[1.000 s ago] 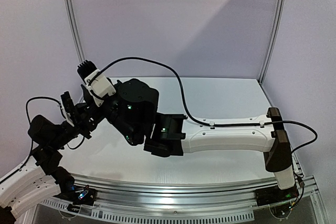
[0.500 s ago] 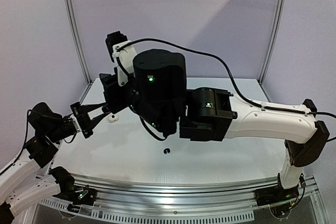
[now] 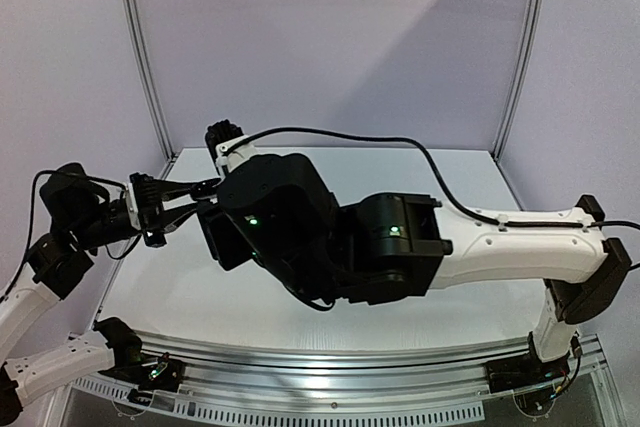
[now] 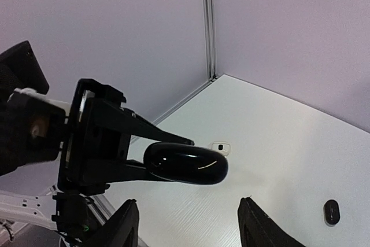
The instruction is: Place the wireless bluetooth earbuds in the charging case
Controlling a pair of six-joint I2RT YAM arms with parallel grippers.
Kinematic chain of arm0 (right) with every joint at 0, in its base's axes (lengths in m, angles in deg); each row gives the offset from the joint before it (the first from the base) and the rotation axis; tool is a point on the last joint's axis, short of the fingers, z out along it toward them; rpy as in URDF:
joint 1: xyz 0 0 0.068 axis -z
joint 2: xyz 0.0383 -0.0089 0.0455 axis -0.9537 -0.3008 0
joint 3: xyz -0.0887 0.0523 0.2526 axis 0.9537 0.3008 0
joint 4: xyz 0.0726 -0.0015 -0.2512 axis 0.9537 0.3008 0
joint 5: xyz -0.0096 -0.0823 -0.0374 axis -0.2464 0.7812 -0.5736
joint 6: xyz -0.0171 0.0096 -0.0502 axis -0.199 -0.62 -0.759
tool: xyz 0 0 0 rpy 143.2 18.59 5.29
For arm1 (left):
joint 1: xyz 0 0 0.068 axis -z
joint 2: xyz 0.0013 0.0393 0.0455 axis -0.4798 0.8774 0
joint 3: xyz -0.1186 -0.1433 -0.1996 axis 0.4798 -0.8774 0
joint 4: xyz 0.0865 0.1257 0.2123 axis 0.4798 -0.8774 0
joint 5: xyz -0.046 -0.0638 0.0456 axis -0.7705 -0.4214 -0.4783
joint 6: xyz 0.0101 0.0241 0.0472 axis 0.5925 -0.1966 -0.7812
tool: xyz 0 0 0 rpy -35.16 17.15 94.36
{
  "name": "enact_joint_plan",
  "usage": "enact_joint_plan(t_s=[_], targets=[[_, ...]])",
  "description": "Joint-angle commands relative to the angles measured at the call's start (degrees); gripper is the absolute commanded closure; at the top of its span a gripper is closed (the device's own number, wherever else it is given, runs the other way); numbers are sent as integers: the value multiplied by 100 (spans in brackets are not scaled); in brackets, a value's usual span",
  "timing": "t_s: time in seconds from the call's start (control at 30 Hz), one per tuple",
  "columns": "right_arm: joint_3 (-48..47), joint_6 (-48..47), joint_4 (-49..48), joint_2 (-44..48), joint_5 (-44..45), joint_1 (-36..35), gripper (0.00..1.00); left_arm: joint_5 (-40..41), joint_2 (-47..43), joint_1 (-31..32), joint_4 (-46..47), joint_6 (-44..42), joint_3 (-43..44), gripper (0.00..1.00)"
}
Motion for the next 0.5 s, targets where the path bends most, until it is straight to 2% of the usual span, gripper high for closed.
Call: enact_joint_plan(t_s=[0.0, 0.07, 0.17, 0.37, 0.47], targets=[[429, 358, 115, 966, 670, -220, 37, -938, 381, 21, -1096, 3177, 173, 100], [842, 758, 307, 1271, 715, -245, 36, -1093, 665, 15, -1162, 4360, 215, 100], [1597, 1712, 659, 1873, 755, -247, 35, -1180, 1275, -48, -1406, 5440, 374, 100], [2415, 3864, 2495, 2810, 665, 44, 34, -1030, 2895, -322, -1783, 6339, 833, 100], [2776, 4168, 2896, 3074, 223, 456, 33, -972, 3938, -688, -1744, 6552, 1265, 100]])
